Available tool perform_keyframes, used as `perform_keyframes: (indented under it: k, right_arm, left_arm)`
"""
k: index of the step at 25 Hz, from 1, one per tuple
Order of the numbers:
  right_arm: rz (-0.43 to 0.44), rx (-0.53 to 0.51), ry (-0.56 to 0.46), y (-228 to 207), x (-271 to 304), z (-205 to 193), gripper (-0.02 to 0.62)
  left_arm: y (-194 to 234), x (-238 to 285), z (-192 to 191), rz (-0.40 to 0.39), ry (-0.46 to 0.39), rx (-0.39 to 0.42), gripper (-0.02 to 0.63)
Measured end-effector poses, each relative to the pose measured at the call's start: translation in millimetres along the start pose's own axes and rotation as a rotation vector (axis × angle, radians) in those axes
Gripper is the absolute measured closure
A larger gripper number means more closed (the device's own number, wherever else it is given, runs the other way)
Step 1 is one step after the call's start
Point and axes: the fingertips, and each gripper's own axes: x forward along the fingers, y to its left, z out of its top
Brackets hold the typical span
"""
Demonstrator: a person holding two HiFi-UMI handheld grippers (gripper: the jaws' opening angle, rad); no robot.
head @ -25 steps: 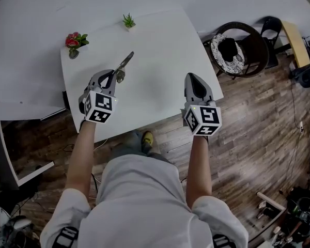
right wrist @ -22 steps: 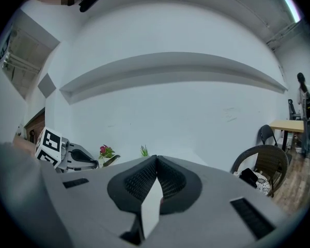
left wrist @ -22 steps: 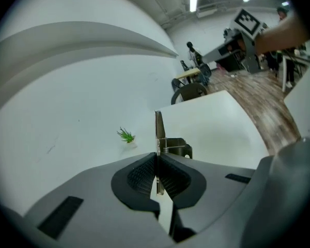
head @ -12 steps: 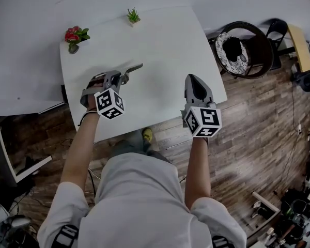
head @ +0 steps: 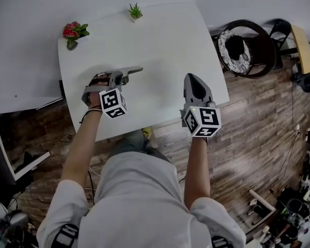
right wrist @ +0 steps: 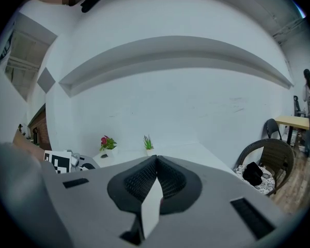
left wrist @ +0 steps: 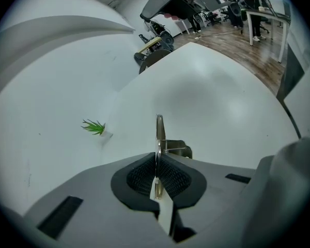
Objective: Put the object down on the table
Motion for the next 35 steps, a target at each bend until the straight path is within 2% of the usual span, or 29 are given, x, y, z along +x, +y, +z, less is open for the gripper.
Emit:
perform_keyframes:
  k: [6, 12, 22, 31, 35]
  right_arm:
    - [-0.011, 0.003, 0.006, -6.2, -4.8, 0.0, 0.588]
    - [-0.007, 0.009, 0.005, -4.4, -7.0, -2.0, 0.588]
    - [-0.016, 0.022, -0.001, -9.9, -15.9, -2.8, 0.588]
    - [-0.035, 0.026, -0.014, -18.5, -29.6, -1.7, 0.588]
    - [-0.036, 0.028, -0.031, -20.1, -37.9, 1.9, 0.588]
  left_arm:
    - [-13.5, 5.2, 2.8, -0.049, 0.010, 0.008, 0.583]
    - [-15.9, 7.3, 3.0, -0.057, 0.012, 0.001, 0.581]
    - [-34.7, 10.3, 1.8, -0.130, 0.025, -0.026, 0.522]
    - [-43.2, 5.0, 4.7, -0.171, 0.018, -0.083, 0.437]
    - [-38.0, -8.5, 12.3, -0.156, -0.016, -0.166, 0.433]
